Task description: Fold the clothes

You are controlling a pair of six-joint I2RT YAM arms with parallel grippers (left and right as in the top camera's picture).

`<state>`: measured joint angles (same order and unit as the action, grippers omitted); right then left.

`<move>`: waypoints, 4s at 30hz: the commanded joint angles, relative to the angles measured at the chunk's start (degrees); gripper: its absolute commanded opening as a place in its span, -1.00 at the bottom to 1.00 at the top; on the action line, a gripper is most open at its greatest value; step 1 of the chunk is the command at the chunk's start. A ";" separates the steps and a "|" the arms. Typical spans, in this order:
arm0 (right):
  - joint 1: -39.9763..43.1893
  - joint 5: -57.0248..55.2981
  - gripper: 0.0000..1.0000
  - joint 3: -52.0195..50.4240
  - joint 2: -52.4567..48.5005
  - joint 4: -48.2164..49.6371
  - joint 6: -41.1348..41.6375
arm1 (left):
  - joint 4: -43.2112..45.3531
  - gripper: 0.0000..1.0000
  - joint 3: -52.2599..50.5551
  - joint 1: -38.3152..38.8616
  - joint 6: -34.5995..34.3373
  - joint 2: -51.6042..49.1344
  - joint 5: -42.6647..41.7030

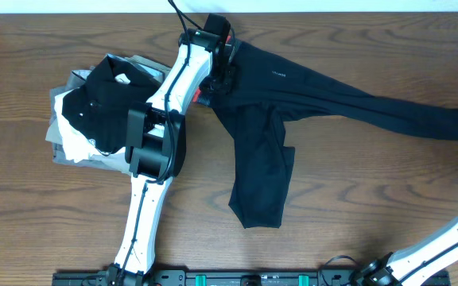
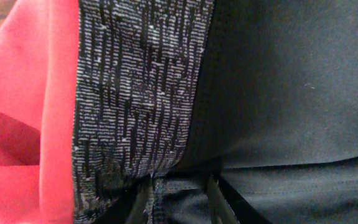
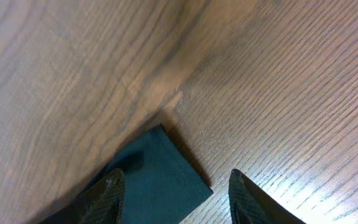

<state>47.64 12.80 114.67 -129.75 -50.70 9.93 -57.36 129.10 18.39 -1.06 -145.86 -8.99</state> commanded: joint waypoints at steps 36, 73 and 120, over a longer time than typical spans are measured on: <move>-3.56 50.14 -0.17 -0.02 -0.33 7.82 -4.92 | -4.09 0.12 0.22 -1.66 1.27 16.83 0.85; -67.08 -5.38 -0.24 -24.85 4.00 -14.91 -5.07 | -21.18 0.29 0.20 -1.70 2.99 38.82 8.61; -33.03 -27.58 -0.98 -26.49 19.63 -19.58 3.39 | -10.47 0.29 -7.17 4.11 7.91 5.49 -0.57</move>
<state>9.47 -9.65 88.27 -113.97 -70.48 10.13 -67.83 121.82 22.87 6.13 -139.63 -10.48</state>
